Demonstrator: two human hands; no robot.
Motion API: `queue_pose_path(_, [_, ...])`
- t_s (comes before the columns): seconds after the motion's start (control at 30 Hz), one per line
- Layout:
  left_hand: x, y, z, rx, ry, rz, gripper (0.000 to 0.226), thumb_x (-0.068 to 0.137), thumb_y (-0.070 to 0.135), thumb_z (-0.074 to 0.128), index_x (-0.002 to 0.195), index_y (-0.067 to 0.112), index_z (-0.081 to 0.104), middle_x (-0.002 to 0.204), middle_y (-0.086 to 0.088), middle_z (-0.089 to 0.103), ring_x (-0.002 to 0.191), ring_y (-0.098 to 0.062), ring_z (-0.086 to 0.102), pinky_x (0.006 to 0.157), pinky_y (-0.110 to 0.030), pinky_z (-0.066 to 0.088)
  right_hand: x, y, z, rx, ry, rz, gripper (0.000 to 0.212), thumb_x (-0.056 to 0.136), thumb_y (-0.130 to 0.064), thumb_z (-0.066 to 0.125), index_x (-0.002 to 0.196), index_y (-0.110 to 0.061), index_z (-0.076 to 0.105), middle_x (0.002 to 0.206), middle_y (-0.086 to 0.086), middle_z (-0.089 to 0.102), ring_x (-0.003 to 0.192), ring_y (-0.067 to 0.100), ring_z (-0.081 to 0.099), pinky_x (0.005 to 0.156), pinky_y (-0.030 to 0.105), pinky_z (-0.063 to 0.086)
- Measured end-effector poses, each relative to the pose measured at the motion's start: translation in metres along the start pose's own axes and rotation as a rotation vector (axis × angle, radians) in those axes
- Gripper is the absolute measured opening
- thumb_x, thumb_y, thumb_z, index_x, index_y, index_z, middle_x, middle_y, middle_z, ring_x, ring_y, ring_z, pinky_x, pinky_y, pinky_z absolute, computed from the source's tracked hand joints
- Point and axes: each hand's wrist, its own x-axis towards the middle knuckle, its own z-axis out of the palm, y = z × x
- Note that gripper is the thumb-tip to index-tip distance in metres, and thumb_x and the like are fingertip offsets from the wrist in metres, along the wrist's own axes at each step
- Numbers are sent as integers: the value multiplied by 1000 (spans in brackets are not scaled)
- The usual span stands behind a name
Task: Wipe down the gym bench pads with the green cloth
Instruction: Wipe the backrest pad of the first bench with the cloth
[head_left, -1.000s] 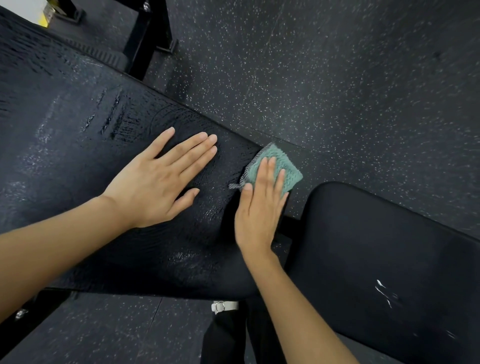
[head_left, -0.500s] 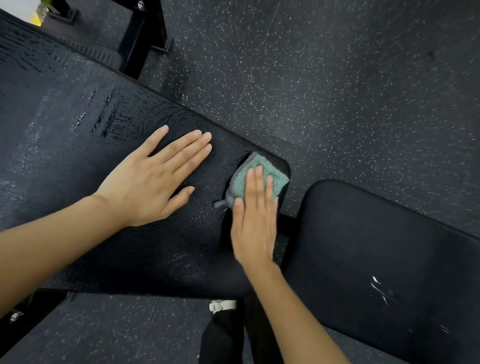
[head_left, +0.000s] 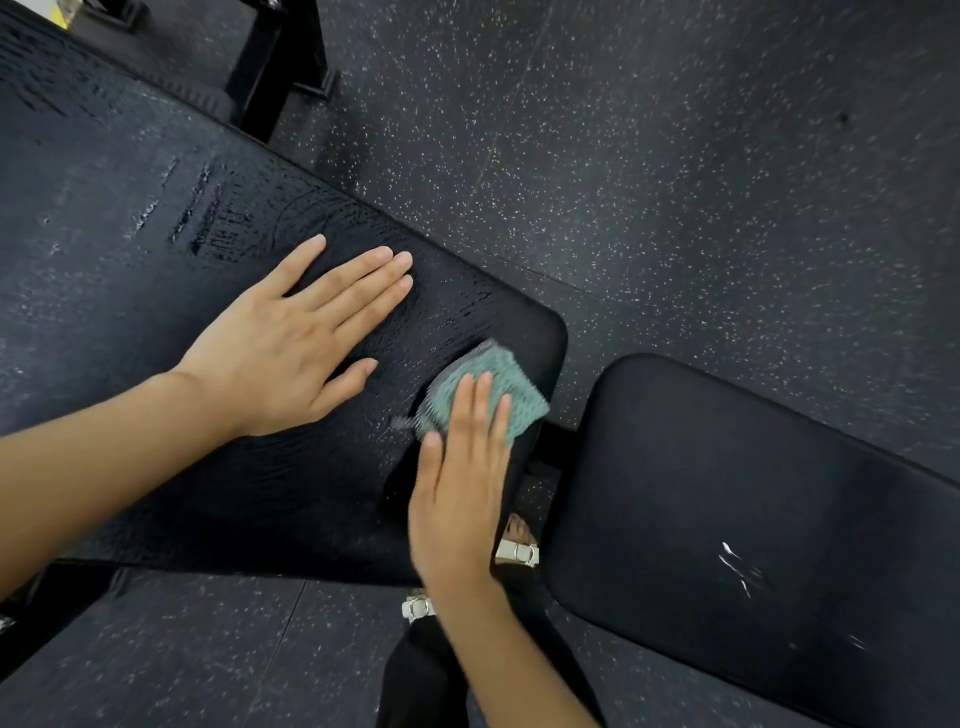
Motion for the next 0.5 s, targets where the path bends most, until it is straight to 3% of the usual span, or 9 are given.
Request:
queue_pose_path(0.23, [0, 1, 1, -4, 12, 1, 69, 99, 43, 24, 157, 5, 18, 165, -10, 14, 153, -24, 17, 122, -53, 14, -22, 35, -7, -144, -118, -235, 53, 106, -36, 16, 156, -32, -2, 164, -14, -2, 151, 13, -3, 120, 40, 7])
queue_pose_path(0.4, [1, 1, 1, -12, 28, -3, 69, 99, 43, 24, 157, 5, 19, 165, -10, 15, 152, -24, 18, 122, -54, 15, 42, 54, -28, -101, -11, -85, 55, 102, -33, 18, 155, -23, 4, 164, -7, 3, 151, 13, -4, 121, 45, 17])
queue_pose_path(0.5, [1, 0, 1, -14, 29, -6, 69, 99, 43, 24, 157, 5, 19, 165, -10, 15, 152, -24, 18, 122, -54, 14, 61, 51, -29, -45, 17, -22, 58, 100, -36, 13, 156, -21, 7, 164, -8, 1, 151, 12, -7, 122, 44, 13])
